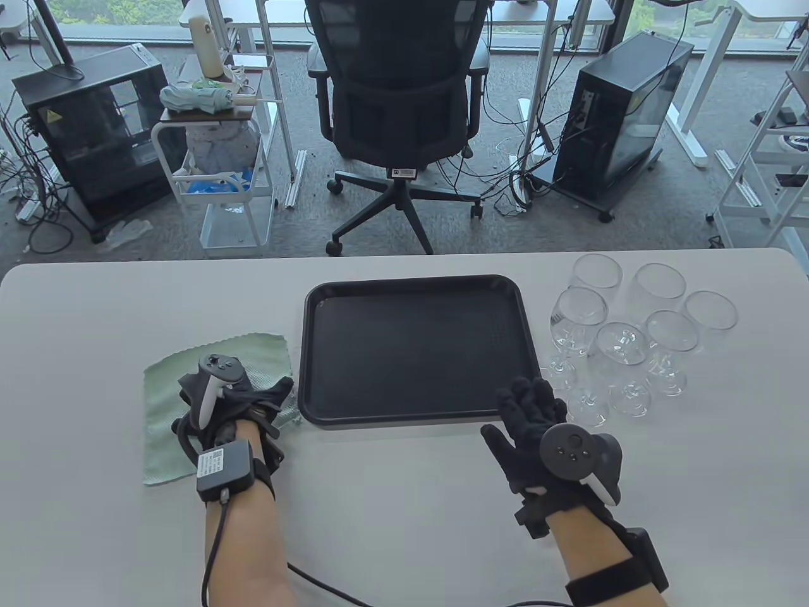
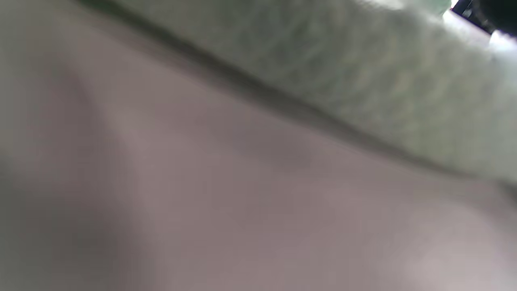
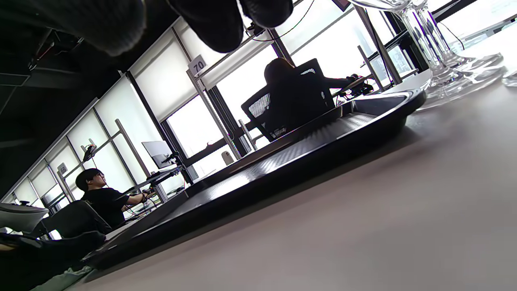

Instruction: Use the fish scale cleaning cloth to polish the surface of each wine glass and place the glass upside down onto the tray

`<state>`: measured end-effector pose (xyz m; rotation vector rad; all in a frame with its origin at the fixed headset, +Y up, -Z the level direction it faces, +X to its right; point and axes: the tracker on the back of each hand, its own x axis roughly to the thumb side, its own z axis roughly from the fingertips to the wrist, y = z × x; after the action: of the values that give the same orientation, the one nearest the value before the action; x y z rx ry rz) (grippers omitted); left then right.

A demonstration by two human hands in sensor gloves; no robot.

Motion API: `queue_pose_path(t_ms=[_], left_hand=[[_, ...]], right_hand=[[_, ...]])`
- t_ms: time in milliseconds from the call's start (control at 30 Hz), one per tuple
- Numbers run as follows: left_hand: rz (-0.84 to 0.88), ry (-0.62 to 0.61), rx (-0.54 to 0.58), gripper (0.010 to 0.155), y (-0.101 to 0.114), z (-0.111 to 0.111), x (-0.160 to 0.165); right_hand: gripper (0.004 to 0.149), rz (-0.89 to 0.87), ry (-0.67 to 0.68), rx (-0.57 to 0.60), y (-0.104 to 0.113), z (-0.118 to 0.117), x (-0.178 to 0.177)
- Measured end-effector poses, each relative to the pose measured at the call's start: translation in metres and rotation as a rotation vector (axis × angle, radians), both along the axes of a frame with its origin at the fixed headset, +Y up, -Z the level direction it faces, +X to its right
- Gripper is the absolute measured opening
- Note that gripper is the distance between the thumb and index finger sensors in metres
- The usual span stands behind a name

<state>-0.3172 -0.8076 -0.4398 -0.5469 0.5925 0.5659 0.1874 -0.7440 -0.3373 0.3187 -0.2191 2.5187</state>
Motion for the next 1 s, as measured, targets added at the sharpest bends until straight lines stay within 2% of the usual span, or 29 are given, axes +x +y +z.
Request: queue_pose_path(t_ms=[67, 200, 233, 300, 367, 400, 467, 500, 533, 600, 667, 767, 833, 1000], left_hand=[[-0.081, -0.022, -0.050, 0.098, 0.000, -0.001, 0.003], [-0.067, 0.030, 0.042, 0.063, 0.008, 0.005, 0.002], [-0.067, 0.022, 0.057, 0.059, 0.010, 0.008, 0.000], [0.043, 0.023, 0.146, 0.058, 0.017, 0.018, -0.001], [0.240, 0.029, 0.311, 0.059, 0.028, 0.029, -0.001], [0.381, 0.062, 0.435, 0.059, 0.033, 0.037, 0.001], [0.749, 0.119, 0.691, 0.059, 0.044, 0.052, 0.013], [0.887, 0.132, 0.754, 0.059, 0.048, 0.057, 0.020], [1.113, 0.131, 0.841, 0.059, 0.053, 0.065, 0.033], [1.374, 0.124, 0.897, 0.059, 0.061, 0.076, 0.053], [1.545, 0.061, 0.943, 0.060, 0.068, 0.084, 0.075], [1.666, 0.009, 0.975, 0.060, 0.076, 0.094, 0.101], [1.712, -0.044, 0.969, 0.060, 0.078, 0.097, 0.114], [1.734, -0.119, 0.952, 0.060, 0.085, 0.102, 0.127]], right_hand=[[0.069, -0.002, 0.001, -0.001, 0.000, 0.000, 0.000], [0.069, -0.011, 0.002, 0.001, 0.000, 0.000, 0.000], [0.069, -0.017, 0.000, -0.002, 0.000, 0.000, 0.001], [0.069, -0.031, -0.005, -0.018, -0.002, 0.000, 0.002], [0.069, -0.045, -0.014, -0.029, -0.003, 0.000, 0.004], [0.068, -0.043, -0.027, -0.028, -0.002, 0.000, 0.006], [0.067, -0.056, -0.053, -0.048, -0.002, -0.001, 0.009], [0.067, -0.068, -0.075, -0.056, -0.002, -0.001, 0.011], [0.067, -0.067, -0.098, -0.079, -0.001, -0.002, 0.014], [0.070, -0.072, -0.157, -0.149, -0.003, -0.003, 0.022], [0.072, -0.082, -0.199, -0.243, -0.006, -0.004, 0.032], [0.075, -0.147, -0.334, -0.286, -0.009, -0.005, 0.047], [0.076, -0.111, -0.410, -0.320, -0.005, -0.006, 0.056], [0.078, -0.118, -0.581, -0.442, 0.003, -0.004, 0.087]])
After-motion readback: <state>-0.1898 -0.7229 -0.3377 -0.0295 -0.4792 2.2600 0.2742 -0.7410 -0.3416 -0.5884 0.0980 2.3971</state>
